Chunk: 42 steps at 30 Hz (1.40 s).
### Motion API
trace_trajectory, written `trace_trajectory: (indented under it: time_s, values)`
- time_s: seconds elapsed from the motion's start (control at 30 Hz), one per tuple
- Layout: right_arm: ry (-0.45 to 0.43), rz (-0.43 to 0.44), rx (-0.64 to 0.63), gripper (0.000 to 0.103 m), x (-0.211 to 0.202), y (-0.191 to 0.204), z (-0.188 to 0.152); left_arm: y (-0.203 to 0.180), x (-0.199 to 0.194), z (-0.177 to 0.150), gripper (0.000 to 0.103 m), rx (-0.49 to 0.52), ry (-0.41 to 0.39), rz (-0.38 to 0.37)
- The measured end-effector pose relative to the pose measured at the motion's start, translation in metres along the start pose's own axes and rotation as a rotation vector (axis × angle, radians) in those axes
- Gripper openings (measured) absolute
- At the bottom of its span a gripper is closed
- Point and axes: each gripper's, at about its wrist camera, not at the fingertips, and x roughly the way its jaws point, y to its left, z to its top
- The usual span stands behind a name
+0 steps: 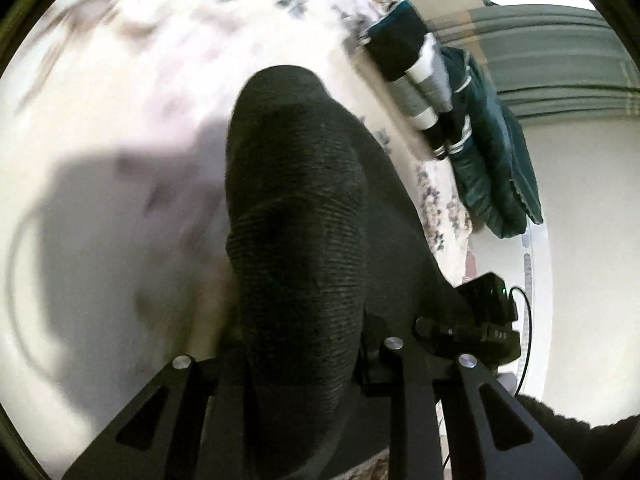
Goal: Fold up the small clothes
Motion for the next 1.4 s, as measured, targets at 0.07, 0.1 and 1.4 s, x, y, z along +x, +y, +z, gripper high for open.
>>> trace_trajectory:
  time_s: [0.07,0.1,1.4]
  values:
    - [-0.042,0.017,0.003,0.028,-0.012,0.012,0.0,-0.018,-0.002,0.019,0.02,0.037,0.008,0.007]
    - [-0.062,0.032,0.014,0.028,-0.019,0.017,0.002,-0.028,-0.003,0.029,0.02,0.054,0.011,0.009]
    - [-0.476,-0.653,-0.01,0.057,-0.253,0.16,0.249,-0.21,0.151,0.376,0.05,0.334,0.069,0.366]
